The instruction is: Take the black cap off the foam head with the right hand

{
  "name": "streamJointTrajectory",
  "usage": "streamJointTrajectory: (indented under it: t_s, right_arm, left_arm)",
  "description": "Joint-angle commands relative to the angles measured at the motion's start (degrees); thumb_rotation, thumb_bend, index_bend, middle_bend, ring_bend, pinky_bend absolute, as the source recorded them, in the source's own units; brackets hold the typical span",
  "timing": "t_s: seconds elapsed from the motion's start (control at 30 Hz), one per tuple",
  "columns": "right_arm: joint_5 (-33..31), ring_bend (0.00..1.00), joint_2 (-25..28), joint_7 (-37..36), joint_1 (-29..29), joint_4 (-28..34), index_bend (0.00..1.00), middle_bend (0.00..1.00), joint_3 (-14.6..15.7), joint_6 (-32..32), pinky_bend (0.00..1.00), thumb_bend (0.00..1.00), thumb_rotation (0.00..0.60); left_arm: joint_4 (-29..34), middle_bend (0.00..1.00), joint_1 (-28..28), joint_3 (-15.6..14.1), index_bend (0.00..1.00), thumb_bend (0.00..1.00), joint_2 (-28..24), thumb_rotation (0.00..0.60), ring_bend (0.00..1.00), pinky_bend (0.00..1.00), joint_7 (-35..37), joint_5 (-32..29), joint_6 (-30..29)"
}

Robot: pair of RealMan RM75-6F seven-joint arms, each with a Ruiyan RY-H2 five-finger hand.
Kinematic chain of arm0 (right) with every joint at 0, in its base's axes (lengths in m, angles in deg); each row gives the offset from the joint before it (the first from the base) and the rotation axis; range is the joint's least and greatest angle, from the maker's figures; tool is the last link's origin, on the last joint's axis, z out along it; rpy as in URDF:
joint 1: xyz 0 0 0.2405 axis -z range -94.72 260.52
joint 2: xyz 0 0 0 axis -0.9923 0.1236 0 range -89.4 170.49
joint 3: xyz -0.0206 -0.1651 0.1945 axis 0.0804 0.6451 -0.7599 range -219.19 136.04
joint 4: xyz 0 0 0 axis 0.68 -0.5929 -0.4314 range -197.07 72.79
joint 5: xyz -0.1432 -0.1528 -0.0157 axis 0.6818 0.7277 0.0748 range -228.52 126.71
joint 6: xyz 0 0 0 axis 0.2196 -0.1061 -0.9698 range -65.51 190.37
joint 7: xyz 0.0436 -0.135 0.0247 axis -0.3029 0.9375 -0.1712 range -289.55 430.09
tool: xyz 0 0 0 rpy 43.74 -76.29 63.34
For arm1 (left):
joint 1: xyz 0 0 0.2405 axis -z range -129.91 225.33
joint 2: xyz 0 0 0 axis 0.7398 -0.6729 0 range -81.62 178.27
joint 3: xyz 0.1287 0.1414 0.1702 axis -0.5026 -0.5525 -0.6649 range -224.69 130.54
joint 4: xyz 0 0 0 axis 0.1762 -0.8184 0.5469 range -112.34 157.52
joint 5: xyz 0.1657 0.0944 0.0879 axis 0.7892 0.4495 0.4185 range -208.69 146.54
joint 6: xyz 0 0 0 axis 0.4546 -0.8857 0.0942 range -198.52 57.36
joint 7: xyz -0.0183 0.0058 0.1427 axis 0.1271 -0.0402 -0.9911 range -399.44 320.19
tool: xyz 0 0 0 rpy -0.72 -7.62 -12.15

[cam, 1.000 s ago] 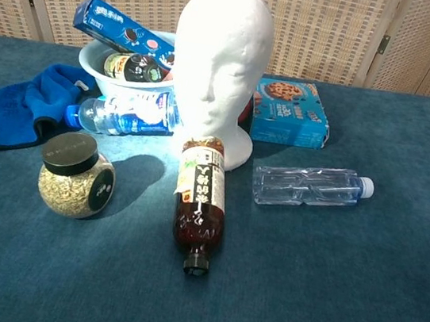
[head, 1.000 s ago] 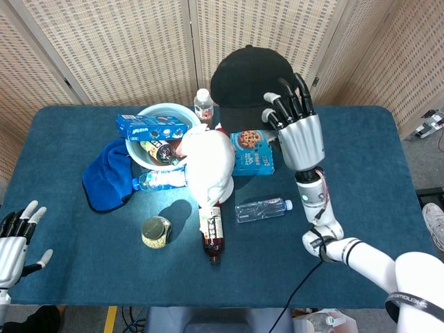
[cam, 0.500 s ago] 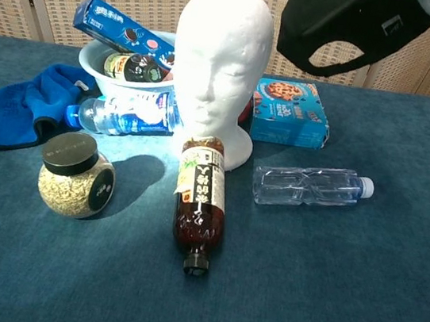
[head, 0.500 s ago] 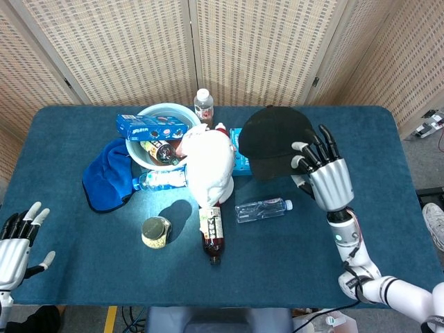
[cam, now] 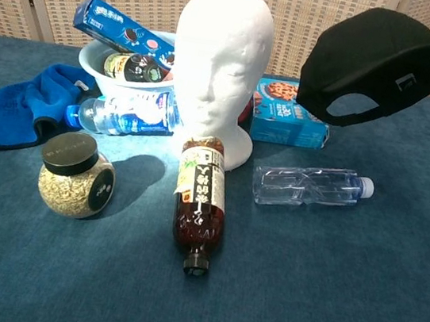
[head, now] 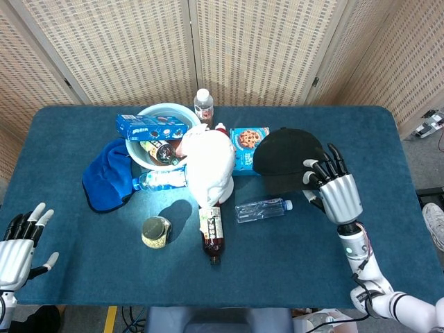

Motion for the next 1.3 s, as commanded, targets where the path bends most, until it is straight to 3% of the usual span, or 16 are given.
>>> streamJointTrajectory:
  t_s: [0.03,0.27,0.63,0.93,1.1,1.3]
  right_arm:
    - [-0.64,0.16,-1.53,-1.46,0.64,-2.67,0.68,0.39,0.37,1.33,0.09,0.45,0.600]
    - [-1.63,0.16,-5.33,-4.11,1.09,-9.97,0.68,0.39,0.99,4.46,0.09,0.45,0.600]
    - [-3.34,0.16,-12.77,-7.42,-1.24,-22.52,0.68,0.39,-0.57,8.93,0.09,0.45,0.600]
    - [-3.87,0.16,-16.27,-8.08,-3.59,-28.85,0.68,0.36,-0.35,13.83,0.06,0.45,0.600]
    - [-4.67,0.11,-15.38,-5.93,-3.58,-27.44,0.55,0.29,-0.03,16.74,0.02,0.41,0.600]
    - [-7.09,0.03,-12.73,-0.52,-3.25,-22.07,0.35,0.19,-0.52,21.25,0.00,0.16,0.600]
  left_arm:
    - [0.02,0.00,0.04,0.03,0.05,0.24,0.08,0.600,0.00,0.00,-0.12,-0.15,0.12]
    - [-0.09,0.00,0.33,0.10,0.05,0.24,0.45,0.600,0.00,0.00,-0.50,-0.71,0.86]
    - [-0.64,0.00,0.96,0.19,0.05,0.24,1.35,0.600,0.00,0.00,-0.91,-1.69,2.29]
    - [-0.98,0.00,1.02,0.28,0.05,0.24,1.30,0.600,0.00,0.00,-0.76,-2.30,2.55]
    - [-1.13,0.00,0.74,0.16,0.05,0.24,1.22,0.600,0.00,0.00,-0.46,-2.36,2.25]
    - [-1.37,0.00,0.81,0.02,0.05,0.24,1.34,0.600,0.00,0.00,-0.18,-2.19,2.43]
